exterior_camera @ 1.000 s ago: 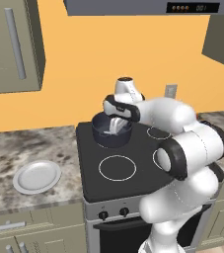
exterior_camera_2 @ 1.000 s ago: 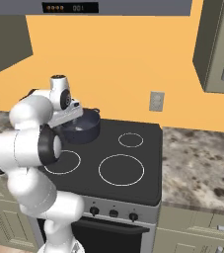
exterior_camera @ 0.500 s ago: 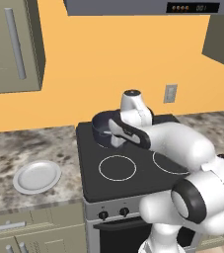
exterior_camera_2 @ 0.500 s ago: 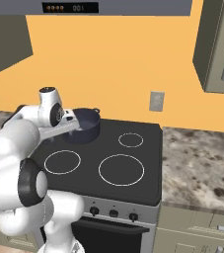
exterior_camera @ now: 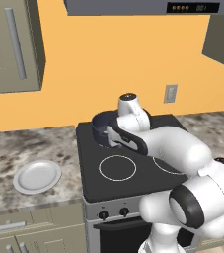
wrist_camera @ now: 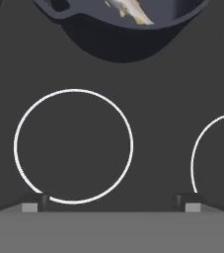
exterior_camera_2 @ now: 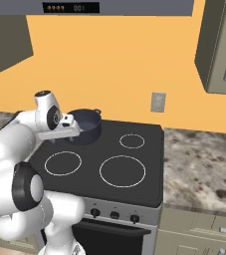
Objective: Retrieve the frozen meat and place it in the pot on a burner. Then turn the burner on.
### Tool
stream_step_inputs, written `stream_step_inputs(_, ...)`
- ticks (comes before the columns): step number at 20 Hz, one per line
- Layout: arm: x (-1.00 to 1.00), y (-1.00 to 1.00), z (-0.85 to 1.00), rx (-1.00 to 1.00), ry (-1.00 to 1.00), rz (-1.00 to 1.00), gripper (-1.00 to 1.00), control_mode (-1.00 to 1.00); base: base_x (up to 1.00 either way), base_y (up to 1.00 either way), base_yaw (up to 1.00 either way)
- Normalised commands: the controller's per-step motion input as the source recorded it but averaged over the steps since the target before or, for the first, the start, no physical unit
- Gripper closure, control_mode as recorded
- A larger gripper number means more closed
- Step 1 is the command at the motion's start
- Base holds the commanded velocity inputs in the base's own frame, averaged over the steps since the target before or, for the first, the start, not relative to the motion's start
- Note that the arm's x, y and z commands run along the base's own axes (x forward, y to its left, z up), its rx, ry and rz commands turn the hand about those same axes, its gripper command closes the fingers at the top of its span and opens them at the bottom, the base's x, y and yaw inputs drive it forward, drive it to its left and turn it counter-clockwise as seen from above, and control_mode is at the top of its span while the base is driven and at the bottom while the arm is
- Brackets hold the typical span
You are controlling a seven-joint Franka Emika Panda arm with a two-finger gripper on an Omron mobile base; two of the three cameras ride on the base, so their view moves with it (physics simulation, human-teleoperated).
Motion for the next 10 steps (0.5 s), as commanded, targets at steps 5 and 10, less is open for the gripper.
stream_step_inputs(5,-0.03,-0.05,0.0,0.01,0.0,0.0,-1.0,-1.0,0.0,0.0,0.0)
stream_step_inputs(10,-0.16,-0.05,0.0,0.01,0.0,-0.01,-1.0,-1.0,0.0,0.0,0.0)
